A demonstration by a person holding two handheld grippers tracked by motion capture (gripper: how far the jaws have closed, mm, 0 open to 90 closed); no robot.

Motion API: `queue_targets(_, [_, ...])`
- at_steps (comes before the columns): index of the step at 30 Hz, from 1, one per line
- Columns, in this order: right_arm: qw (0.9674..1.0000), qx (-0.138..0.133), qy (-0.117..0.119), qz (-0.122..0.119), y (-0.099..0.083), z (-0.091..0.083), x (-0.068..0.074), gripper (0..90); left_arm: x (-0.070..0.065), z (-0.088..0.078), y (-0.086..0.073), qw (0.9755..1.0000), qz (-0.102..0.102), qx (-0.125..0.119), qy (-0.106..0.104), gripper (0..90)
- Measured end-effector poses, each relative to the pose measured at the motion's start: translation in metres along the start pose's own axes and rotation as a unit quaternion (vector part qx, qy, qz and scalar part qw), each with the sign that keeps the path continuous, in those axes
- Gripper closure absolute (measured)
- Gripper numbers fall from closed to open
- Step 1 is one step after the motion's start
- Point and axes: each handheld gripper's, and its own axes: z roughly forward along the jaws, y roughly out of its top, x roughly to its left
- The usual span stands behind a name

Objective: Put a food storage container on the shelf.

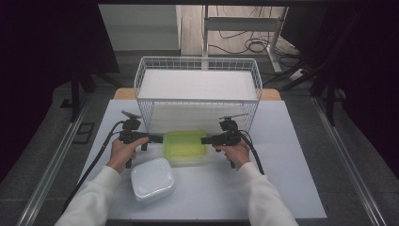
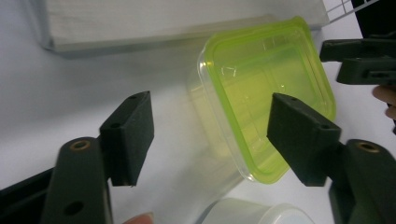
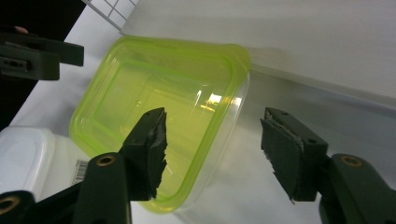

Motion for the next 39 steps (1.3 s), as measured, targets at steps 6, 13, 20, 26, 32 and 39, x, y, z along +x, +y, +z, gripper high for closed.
queue_targets(6, [0.9999,0.009,0.009,0.011,-0.001,0.011,-0.003,47.1,0.002,0.011,0.002,0.9996,-0.002,0.027,-0.009,39.2])
queue_targets(13, [0.9990,0.011,0.029,0.031,-0.001,0.019,-0.006,55.8,0.009,0.020,0.005,0.9973,-0.008,0.064,-0.034,49.7])
queue_targets(20, [0.9962,0.014,0.058,0.063,-0.002,0.023,-0.012,70.2,0.008,0.029,0.009,0.9942,-0.028,0.078,-0.068,64.9])
queue_targets(26, [0.9939,0.005,0.070,0.085,-0.003,0.019,-0.012,75.0,0.007,0.027,0.010,0.9950,-0.034,0.073,-0.059,72.1])
queue_targets(32, [0.9958,-0.012,0.060,0.067,-0.003,0.012,-0.004,78.0,0.003,0.017,0.011,0.9973,-0.027,0.042,-0.054,78.4])
queue_targets(39, [0.9968,-0.043,0.059,0.032,-0.001,-0.003,0.006,78.2,-0.010,0.003,0.011,0.9983,0.011,0.012,-0.056,78.8])
